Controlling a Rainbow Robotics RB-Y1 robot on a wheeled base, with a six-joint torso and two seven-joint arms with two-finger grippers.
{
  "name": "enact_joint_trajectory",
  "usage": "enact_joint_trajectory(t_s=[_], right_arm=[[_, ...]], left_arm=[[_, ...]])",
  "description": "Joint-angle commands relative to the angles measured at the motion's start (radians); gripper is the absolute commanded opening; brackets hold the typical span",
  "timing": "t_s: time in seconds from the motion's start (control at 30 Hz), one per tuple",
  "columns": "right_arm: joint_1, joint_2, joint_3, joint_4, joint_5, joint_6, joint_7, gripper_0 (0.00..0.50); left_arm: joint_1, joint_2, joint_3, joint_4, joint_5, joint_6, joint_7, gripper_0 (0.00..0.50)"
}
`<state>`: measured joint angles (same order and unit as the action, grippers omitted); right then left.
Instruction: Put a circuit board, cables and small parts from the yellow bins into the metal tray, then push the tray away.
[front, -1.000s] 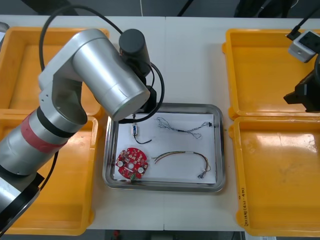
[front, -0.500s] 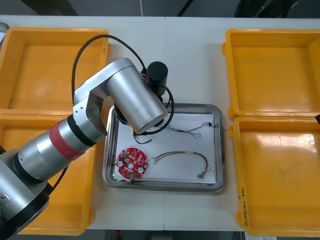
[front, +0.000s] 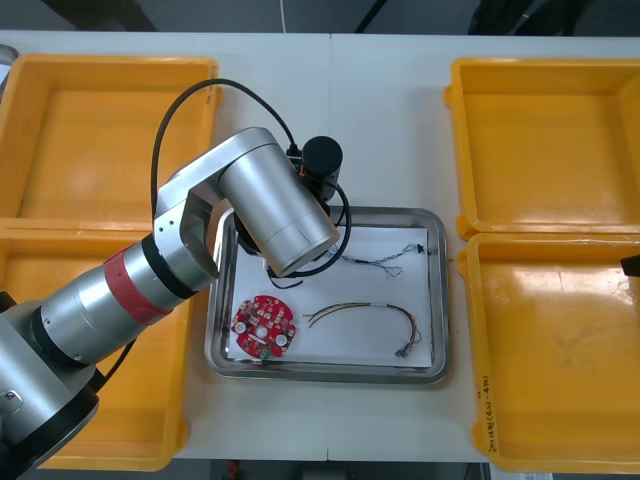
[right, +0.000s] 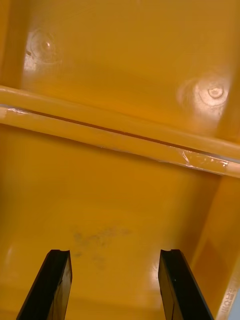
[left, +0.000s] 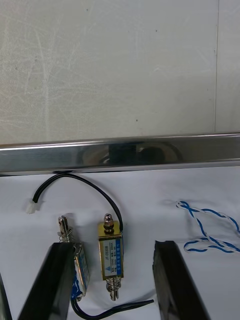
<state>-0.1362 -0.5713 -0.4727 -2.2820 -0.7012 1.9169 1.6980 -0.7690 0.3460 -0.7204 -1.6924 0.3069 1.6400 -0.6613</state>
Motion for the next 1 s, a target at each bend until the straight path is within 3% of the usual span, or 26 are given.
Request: enact_joint_trajectory(t_s=[0.03,0.3,0.5,0.77,0.87,1.0], right_arm=[[0.033,0.037,0.003,-0.039,0.045,0.003,-0.074,0.500],[0.041,0.037,0.043,-0.039,0.023,0.003,-0.255,0.500],[0.041,0.037,0.045,-0.039,0.009,0.003,-0.279,0.500],[0.041,0.037,0.043,-0.039,-0.006,0.003,-0.299,0.500],[0.044,0.037,0.037,-0.039,-0.011,0.003,-0.313,0.500],[0.047,0.037,0.031,-0.039,-0.017,0.003,-0.322,0.500]], left_arm=[[0.004,-0.021,-0.011,-0.016,-0.008,-0.012,0.108,0.500],[0.004,0.021,0.036,-0.113,0.006,0.040,0.120,0.500],[0.002,0.064,0.095,-0.199,0.043,0.109,0.112,0.500],[0.002,0.145,0.228,-0.325,0.153,0.212,0.091,0.500],[0.000,0.199,0.314,-0.391,0.238,0.277,0.078,0.500],[0.002,0.268,0.383,-0.449,0.330,0.280,0.066,0.500]])
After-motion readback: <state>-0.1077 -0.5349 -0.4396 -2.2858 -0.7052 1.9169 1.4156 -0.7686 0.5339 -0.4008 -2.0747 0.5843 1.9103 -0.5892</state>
